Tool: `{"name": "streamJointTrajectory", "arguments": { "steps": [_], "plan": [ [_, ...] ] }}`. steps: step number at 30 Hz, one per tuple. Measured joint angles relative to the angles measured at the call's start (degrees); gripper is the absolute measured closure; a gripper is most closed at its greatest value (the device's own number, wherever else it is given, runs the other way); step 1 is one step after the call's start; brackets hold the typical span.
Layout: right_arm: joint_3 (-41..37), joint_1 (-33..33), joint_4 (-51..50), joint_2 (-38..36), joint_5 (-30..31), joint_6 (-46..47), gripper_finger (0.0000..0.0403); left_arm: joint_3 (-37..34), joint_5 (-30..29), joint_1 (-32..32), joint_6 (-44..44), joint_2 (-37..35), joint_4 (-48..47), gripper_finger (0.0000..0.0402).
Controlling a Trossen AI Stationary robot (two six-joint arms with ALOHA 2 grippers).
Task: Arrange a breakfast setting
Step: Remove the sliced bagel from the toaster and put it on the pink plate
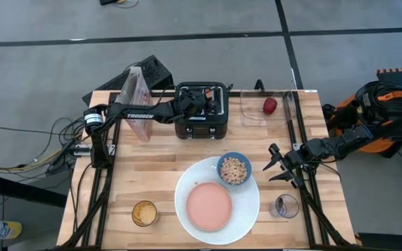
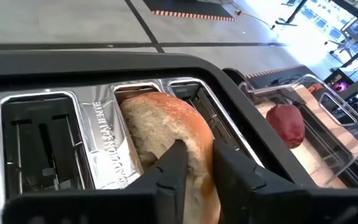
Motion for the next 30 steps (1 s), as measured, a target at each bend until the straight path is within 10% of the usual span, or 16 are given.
{"name": "streamJointTrajectory", "arguments": {
  "steps": [30],
  "plan": [
    [0.0,0.0,0.0,0.0,0.0,0.0,0.0186,6.0,-0.7,0.2,1.7,0.0,-10.0,0.04]
  ]
}}
